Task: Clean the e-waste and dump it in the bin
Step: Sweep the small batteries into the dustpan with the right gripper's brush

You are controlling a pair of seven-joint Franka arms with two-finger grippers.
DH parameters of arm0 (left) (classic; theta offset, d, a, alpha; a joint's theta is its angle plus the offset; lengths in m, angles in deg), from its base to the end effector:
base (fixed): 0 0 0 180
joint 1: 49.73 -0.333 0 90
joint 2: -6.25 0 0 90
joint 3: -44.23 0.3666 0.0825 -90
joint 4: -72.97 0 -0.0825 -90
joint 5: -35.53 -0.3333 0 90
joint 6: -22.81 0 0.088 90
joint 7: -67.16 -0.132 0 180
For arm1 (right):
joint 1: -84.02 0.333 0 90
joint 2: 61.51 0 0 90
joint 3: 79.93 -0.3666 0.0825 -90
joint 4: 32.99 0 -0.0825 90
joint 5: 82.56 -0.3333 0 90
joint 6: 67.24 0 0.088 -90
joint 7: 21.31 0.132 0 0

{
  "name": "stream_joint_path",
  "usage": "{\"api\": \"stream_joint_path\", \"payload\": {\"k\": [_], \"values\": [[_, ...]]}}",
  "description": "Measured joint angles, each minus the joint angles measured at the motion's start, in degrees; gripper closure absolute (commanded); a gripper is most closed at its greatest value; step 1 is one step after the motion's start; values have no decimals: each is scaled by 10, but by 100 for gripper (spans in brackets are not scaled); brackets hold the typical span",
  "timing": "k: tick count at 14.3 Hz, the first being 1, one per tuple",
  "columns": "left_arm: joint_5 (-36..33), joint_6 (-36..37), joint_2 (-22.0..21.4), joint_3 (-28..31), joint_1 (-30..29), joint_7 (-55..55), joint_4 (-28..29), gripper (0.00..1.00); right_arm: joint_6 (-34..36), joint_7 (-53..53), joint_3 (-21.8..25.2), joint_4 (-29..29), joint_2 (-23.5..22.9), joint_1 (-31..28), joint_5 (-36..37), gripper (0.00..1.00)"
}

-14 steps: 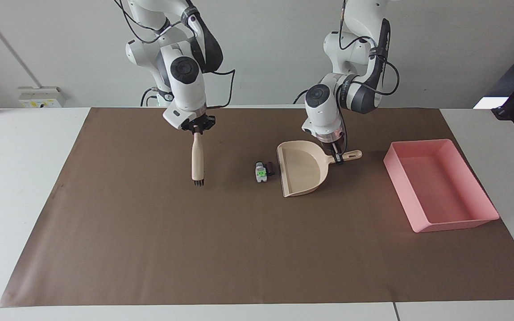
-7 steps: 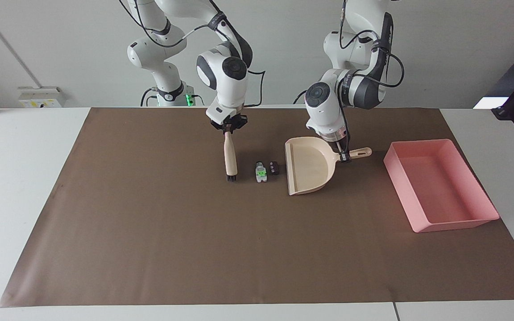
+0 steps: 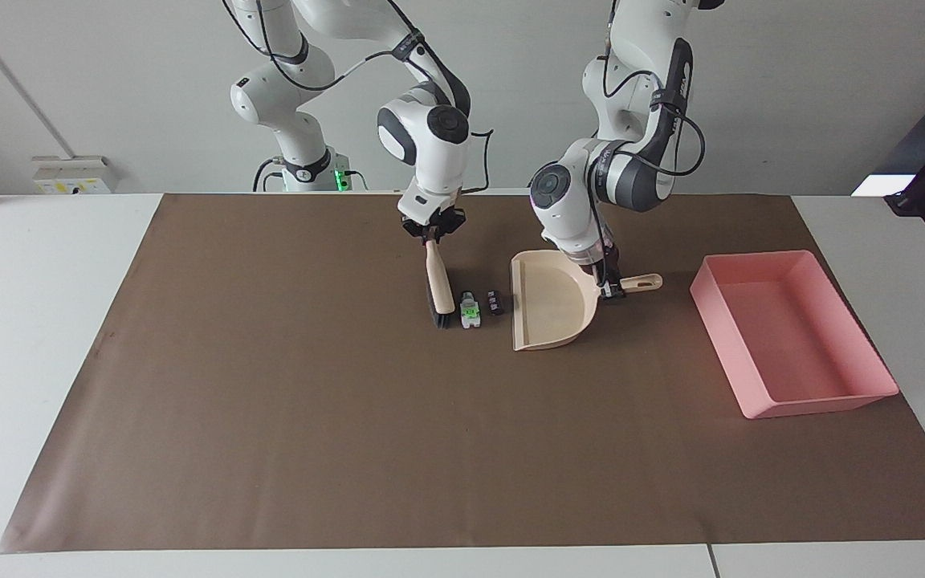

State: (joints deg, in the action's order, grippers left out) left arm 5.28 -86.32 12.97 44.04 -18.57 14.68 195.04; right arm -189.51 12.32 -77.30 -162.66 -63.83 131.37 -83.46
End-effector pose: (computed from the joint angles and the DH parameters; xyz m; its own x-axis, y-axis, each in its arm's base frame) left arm 0.4376 -0.2100 0.3992 -0.1474 -0.8305 -0.5372 -0.9887 0.1396 0.0554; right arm 0.3294 0.3278 0.3894 0.9737 0.1748 -0.1460 0.1884 -0.9784 0.0853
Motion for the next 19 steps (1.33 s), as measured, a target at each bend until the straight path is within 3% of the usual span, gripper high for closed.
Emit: {"api": "stream_joint_path", "payload": {"k": [2,6,11,15,19], "values": [[0,-2,0,0,1,8,4,100,-10,-4,-4,6,-7,3,-28,100],[-2,-9,0,-1,1,24,13,100,-121,-76,-15,26,-40,22,-228,100],[-2,-11,-1,-1,2,26,14,100,-134,-47,-19,107,-97,48,-270,100],[-2,-29,-1,-1,2,26,16,100,-47,-44,-13,126,-75,42,-270,100],[-2,-45,-1,0,-2,23,19,100,78,-20,-9,128,7,-7,-212,100]]}}
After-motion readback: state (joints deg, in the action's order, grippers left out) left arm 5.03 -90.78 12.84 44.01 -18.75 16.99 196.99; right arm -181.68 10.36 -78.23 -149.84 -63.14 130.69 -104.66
